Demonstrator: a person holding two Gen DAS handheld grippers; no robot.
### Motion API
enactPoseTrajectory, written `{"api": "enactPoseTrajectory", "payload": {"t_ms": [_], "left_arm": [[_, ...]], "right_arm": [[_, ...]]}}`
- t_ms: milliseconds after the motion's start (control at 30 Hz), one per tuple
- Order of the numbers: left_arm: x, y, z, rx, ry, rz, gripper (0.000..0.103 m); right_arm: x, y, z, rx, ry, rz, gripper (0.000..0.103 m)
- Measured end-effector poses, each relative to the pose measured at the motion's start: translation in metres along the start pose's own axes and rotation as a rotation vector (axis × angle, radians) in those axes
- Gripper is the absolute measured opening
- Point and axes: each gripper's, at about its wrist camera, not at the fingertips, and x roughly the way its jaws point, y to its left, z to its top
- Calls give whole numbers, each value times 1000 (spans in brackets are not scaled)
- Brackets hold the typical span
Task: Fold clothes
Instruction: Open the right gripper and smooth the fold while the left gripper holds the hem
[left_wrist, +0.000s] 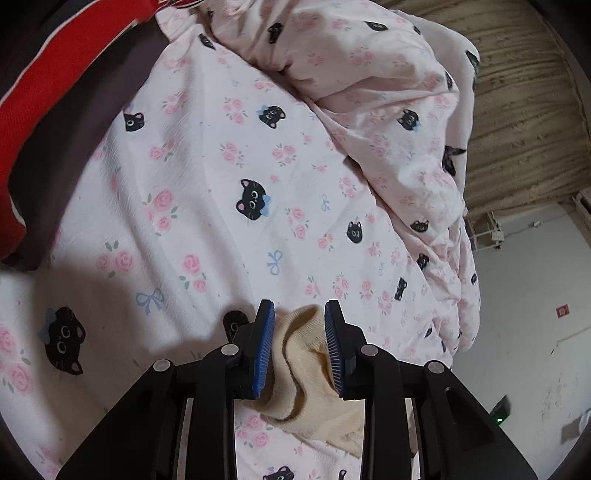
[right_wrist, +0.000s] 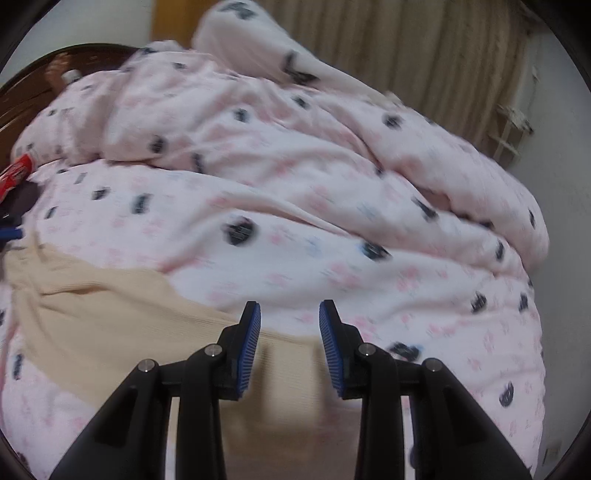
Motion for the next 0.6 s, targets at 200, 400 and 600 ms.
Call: {"api": "enactPoseTrajectory", "payload": {"t_ms": [200, 400, 600], "left_arm": [[1, -10, -19, 46, 64, -32, 24], [6, -34, -39, 143, 124, -60, 24], [11, -19, -37, 109, 146, 7, 24]], "right_arm": [[-4, 99, 16, -277, 13, 173, 34], [23, 184, 10, -498, 62, 247, 34], [40, 213, 13, -563, 90, 264, 34]]}}
